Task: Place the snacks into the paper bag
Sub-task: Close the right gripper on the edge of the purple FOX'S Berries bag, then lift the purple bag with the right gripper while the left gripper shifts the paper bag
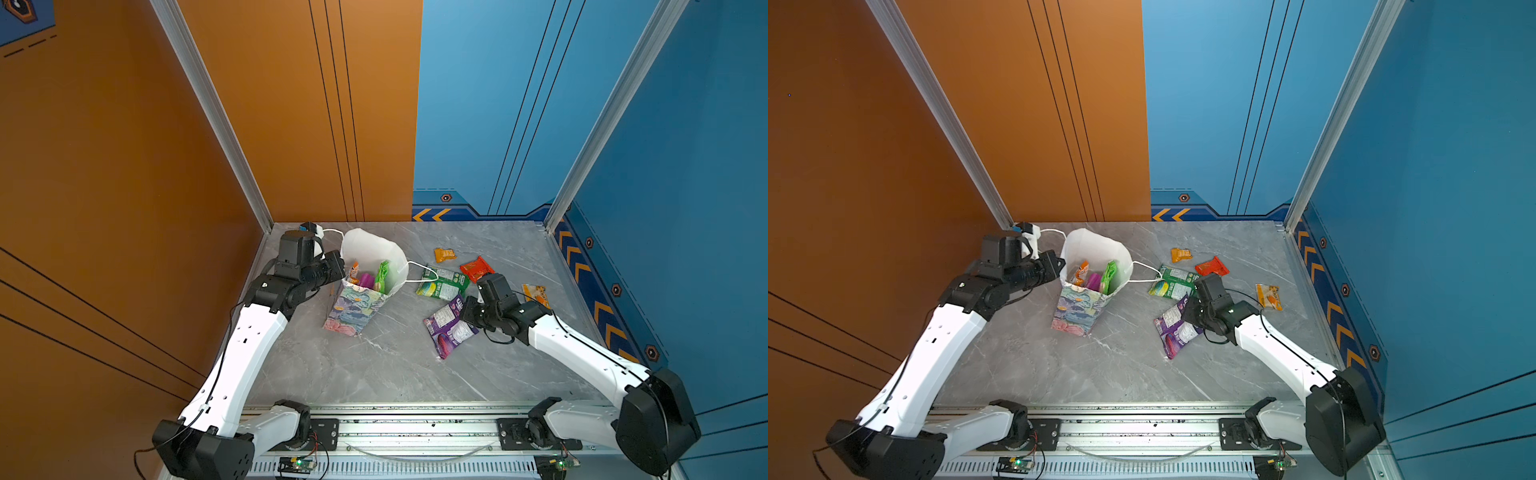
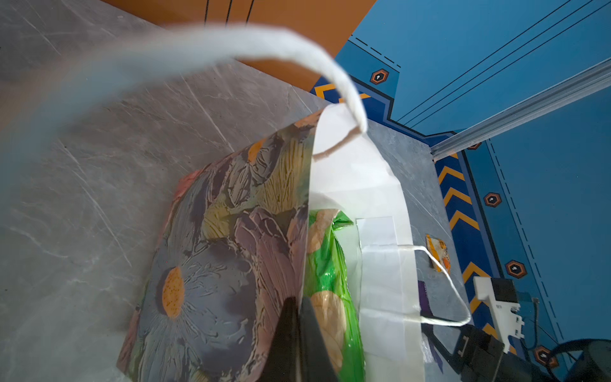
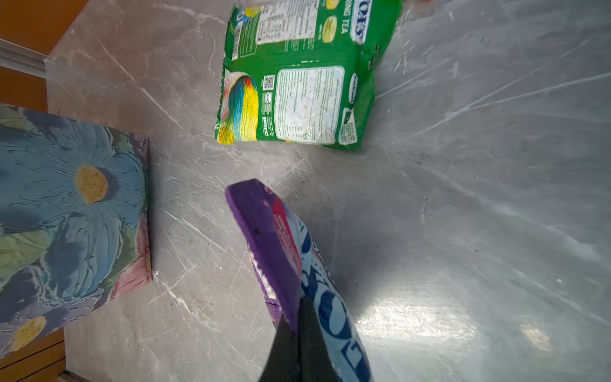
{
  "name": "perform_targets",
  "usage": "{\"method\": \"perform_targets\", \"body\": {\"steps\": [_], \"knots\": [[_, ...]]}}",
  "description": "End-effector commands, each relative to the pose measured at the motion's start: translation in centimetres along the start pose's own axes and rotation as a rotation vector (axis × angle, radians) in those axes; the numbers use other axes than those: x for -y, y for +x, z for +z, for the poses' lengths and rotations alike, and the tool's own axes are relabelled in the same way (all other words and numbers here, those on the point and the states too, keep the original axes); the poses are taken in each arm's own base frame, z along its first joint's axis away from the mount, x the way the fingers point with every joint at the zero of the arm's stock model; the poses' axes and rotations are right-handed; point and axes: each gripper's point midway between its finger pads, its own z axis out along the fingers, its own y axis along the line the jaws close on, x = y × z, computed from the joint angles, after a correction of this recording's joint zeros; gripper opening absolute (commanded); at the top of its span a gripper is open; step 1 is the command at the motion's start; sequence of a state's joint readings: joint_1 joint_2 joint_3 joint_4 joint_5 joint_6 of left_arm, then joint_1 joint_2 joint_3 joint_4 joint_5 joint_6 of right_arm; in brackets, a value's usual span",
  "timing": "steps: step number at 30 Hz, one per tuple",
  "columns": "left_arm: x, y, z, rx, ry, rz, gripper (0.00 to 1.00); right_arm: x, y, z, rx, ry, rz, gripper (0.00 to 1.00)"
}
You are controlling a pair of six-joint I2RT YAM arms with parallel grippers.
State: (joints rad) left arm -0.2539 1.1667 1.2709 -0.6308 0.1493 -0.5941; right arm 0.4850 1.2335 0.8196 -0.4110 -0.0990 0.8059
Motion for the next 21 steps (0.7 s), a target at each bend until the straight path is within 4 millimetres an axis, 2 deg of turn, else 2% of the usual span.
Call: {"method": "perform_targets", "body": {"steps": [1, 8, 10, 16, 21], "knots": [[3.6, -2.6, -1.7, 0.084, 0.085, -0.092, 0.0, 0.6, -0.9, -1.2, 0.043, 0.014, 0.022, 0.0], [8.8, -3.2, -1.9, 0.124, 0.158, -0.087, 0.0, -0.3, -3.1, -3.5, 0.117, -0.033, 0.028, 0.0], [9.4, -3.1, -1.7, 0.123, 0.159, -0.077, 0.0, -0.5, -3.6, -4.2, 0.136, -0.04, 0.03, 0.0], [9.0, -1.4, 0.2, 0.082, 0.152, -0.069, 0.0, -1.5, -4.6, -6.2, 0.172, -0.064, 0.026, 0.0], [7.4, 0.9, 1.5, 0.037, 0.114, -0.031, 0.0, -2.0, -5.3, -8.1, 0.2, -0.07, 0.016, 0.0]]}}
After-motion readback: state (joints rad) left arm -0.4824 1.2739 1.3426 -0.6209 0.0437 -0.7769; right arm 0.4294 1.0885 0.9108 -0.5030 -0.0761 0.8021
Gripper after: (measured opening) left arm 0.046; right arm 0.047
